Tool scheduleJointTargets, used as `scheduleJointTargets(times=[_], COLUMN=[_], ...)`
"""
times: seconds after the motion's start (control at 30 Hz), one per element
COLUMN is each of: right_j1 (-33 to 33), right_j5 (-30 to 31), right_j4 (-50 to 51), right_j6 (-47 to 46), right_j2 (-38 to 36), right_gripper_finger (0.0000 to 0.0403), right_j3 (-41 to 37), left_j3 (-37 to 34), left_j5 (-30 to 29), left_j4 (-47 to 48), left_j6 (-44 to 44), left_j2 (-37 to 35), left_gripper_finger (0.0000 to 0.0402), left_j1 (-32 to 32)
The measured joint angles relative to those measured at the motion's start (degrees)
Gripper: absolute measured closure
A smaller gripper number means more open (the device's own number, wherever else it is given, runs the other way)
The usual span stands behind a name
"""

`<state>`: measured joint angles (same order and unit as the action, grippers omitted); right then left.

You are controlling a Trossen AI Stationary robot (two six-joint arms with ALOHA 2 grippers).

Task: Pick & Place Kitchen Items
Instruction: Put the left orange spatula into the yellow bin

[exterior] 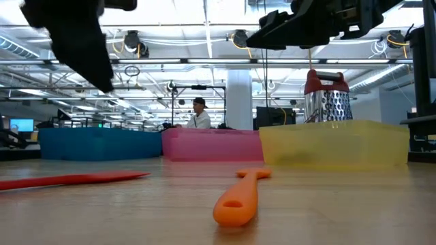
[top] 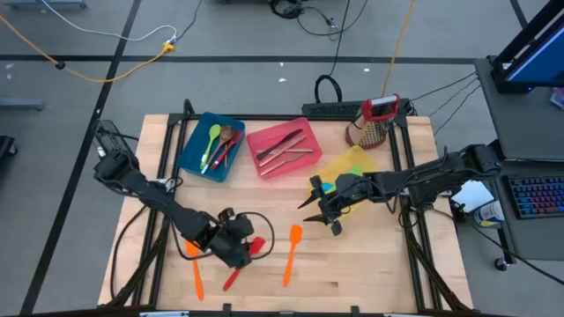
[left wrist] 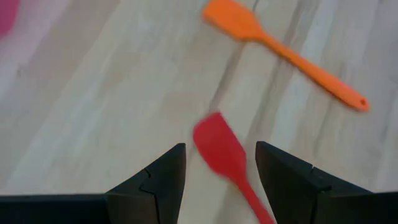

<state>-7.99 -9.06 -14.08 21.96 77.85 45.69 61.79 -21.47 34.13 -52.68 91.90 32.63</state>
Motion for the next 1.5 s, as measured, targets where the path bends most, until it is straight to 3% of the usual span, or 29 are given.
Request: scheduleJointTargets(times=[0.13,0.43,0.93,1.07,1.5], right_j1=[0.0,0.0,0.0,0.0,0.0], right_j5=[0.0,-0.02,-0.02,-0.02,-0.02], right_j4=[-0.09,-0.09,-1.1,-0.99,-1.03], right_j6=[-0.12,-0.3,-1.71,-1.63,-1.58], right_j2=[0.1,0.1,0.1,0.1,0.1], right_gripper_finger=[0.0219,0.022,0.0227,0.0231,0.0234], right_j3=[0.0,0.0,0.0,0.0,0.0], left_j3=[5.45,6.18,5.61,5.61,5.57], left_j5=[6.69,21.47,25.09,29.41,28.93], left_j4=[8.21,10.01,10.72,9.35,9.23], left_j6=[-9.86,-35.5,-83.71,-87.33,-88.88], left_j2=[0.0,0.6,2.47,5.13,13.93], left_gripper_finger=[0.0202,0.0202,0.0202,0.0202,0.0202], left_j1=[0.94,5.03,19.52,22.01,24.3])
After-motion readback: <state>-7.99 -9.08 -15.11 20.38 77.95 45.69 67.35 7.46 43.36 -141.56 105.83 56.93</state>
